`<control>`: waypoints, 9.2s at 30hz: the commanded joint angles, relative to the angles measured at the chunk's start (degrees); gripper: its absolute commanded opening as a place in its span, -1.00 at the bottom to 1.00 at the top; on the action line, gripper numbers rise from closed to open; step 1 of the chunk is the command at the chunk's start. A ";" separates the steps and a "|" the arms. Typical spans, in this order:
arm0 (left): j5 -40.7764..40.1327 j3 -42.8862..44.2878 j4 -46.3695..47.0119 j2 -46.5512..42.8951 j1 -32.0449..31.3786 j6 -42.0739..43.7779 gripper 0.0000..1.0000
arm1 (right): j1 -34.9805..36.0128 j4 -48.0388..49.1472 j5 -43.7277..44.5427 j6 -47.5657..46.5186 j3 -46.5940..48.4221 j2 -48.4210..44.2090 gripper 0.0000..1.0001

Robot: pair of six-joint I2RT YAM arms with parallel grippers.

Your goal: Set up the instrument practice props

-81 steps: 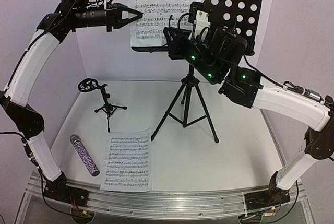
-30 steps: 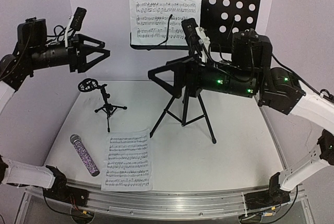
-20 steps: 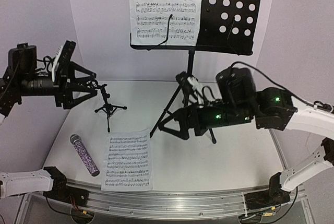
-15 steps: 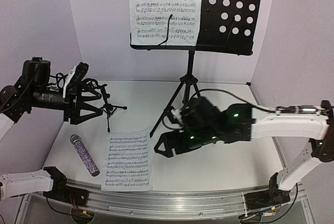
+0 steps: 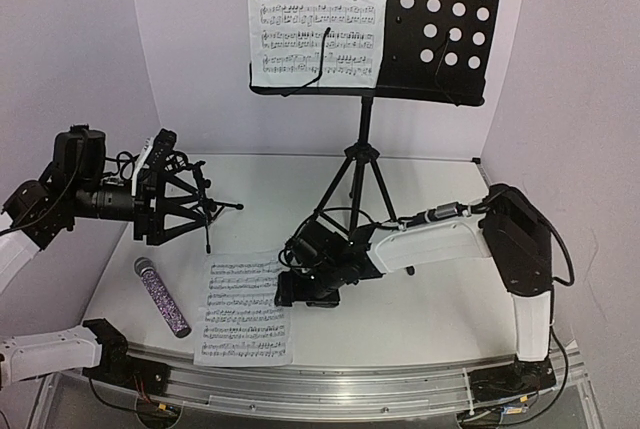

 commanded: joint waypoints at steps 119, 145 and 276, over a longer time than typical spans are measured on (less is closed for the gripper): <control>-25.09 80.31 7.47 50.38 -26.90 -20.10 -1.00 | 3.73 -39.62 59.16 -55.05 55.77 -34.09 0.49; -28.36 79.75 12.91 50.49 -26.91 -11.89 -1.00 | -11.31 -25.66 44.37 -32.14 33.69 -40.38 0.05; -18.30 75.25 30.35 61.63 -24.97 13.96 -1.00 | -41.89 -26.37 -24.78 -36.95 61.30 -28.82 0.54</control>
